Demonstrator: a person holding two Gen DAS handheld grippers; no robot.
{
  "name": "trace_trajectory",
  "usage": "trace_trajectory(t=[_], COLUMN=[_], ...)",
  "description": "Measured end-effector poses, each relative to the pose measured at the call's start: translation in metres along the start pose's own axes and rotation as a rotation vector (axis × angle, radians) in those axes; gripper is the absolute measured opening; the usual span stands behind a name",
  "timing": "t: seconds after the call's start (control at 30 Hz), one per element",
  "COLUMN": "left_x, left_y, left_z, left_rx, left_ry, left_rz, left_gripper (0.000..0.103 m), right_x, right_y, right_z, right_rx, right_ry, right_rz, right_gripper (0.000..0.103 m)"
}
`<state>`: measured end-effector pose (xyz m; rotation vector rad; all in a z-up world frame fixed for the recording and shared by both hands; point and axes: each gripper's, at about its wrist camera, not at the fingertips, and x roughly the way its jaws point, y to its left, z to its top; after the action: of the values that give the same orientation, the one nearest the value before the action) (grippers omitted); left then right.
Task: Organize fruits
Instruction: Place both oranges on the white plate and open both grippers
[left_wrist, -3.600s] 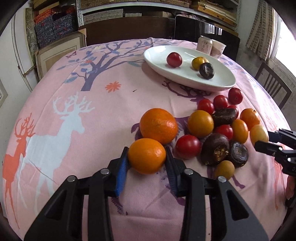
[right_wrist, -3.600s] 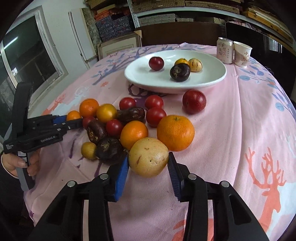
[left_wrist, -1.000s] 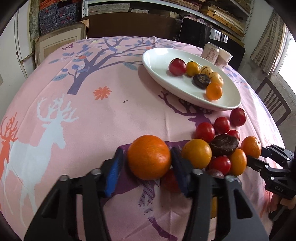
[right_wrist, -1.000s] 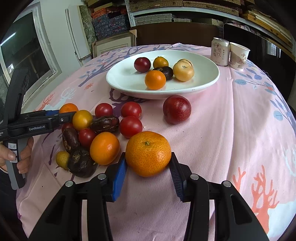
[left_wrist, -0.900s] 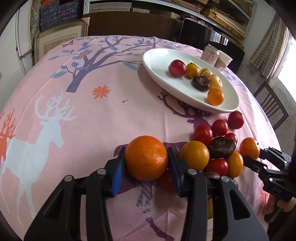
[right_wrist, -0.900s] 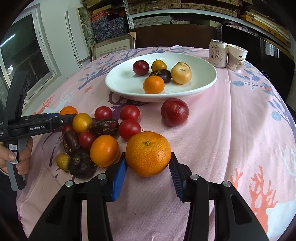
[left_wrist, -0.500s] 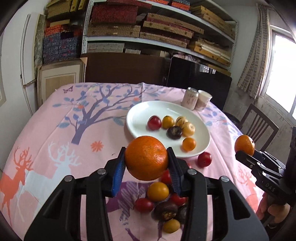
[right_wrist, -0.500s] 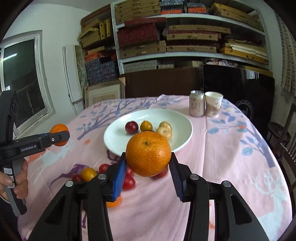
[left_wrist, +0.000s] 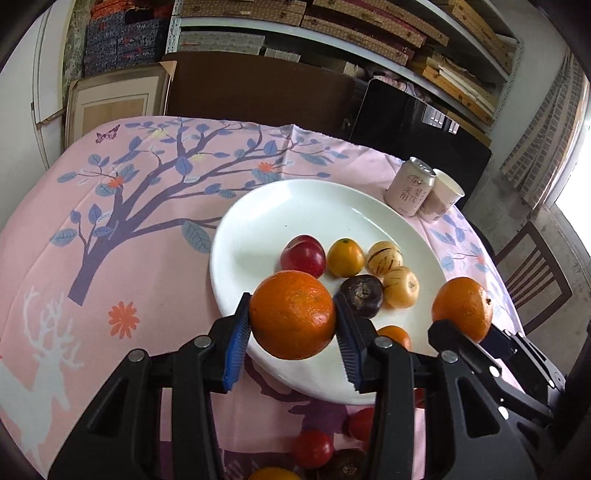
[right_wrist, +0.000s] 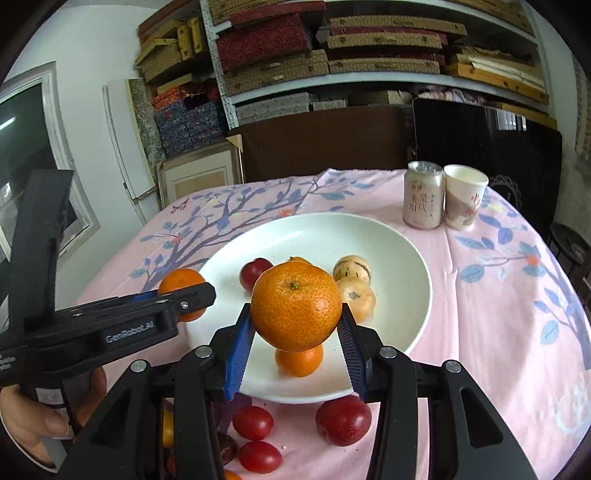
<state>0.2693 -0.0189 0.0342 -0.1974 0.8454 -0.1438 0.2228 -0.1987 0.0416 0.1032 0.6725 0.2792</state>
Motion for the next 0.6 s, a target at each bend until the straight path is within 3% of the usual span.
trace_trajectory(t=[0.1,0.13,0.17,0.2,0.23,0.33,0.6], left_x=[0.008,0.008,0.006,0.002,-0.003,-0.023,-0.067], left_y=[0.002,0.003,0.002,0.001,0.001,-0.001,0.011], left_z=[0.0,0.0,0.001,0.002,0.003,0.002,-0.033], left_rx=[-0.016,-0.027,-0.037,-0.043,-0.045,-0.021,0.052], left_ry=[0.007,-0.002,-0.017,-0.037,-0.067,-0.124,-0.151], left_rz=[0.006,0.001,0.001,0.013,0.028,0.04,0.083], left_gripper=[0.044,0.05,0.056,0.071,0.079,0.084,0.091], right_x=[0.017,0.02,0.02,0.019,0.018,0.008,-0.02], right_y=[-0.016,-0.022,-0.025,-0.029,-0.032,-0.035,-0.044], right_z=[-0.004,-0.005,-0.006,-0.007,-0.008,-0.009,-0.015], right_rx=[0.052,0.072,0.086,0.096,0.098,0.105,0.118], right_ry=[0.055,0.054,0.046,0.038,0.034,0.018,0.035], right_rz=[0.006,0.005,0.007,0.004,0.006,0.034,0.035], right_gripper=[0.048,0.052,0.067,0.074,0.074,0.074,0.075])
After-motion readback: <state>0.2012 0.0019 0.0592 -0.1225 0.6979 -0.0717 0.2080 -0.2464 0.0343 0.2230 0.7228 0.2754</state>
